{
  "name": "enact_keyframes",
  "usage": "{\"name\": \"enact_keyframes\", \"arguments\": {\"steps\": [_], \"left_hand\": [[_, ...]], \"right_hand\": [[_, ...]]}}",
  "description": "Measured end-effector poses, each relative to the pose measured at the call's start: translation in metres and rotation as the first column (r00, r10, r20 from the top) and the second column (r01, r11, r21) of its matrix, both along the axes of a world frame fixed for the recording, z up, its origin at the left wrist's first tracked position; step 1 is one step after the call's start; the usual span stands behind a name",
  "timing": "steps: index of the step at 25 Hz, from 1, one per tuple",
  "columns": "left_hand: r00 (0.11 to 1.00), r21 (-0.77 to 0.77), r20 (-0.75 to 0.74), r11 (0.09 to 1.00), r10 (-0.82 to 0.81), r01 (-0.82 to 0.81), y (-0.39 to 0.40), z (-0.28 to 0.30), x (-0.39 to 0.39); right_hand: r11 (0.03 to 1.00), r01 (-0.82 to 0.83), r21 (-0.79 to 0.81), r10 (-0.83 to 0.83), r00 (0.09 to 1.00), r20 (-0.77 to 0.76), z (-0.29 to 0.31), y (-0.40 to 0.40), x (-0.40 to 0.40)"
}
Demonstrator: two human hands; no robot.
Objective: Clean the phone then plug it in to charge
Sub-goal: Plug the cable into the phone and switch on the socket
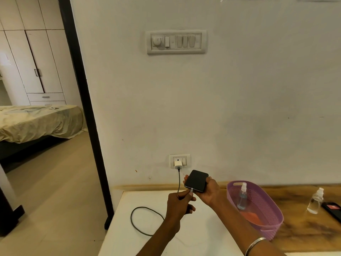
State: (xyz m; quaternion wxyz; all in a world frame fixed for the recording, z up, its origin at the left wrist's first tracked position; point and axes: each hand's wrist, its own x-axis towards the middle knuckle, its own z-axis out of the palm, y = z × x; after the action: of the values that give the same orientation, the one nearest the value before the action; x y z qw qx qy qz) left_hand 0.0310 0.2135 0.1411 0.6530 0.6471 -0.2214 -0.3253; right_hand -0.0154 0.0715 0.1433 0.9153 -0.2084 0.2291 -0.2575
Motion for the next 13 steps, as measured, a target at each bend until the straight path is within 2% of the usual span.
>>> {"name": "enact_keyframes", "arguments": {"steps": [13], "left_hand": [[1.000,-0.034,-0.023,0.999,-0.001,0.000,0.0011,-0.0013,-0.0037]], "right_hand": [[1.000,0.019,-0.010,-0.019,1.000,-0.024,-0.0014,-0.0001,-0.0012]]}}
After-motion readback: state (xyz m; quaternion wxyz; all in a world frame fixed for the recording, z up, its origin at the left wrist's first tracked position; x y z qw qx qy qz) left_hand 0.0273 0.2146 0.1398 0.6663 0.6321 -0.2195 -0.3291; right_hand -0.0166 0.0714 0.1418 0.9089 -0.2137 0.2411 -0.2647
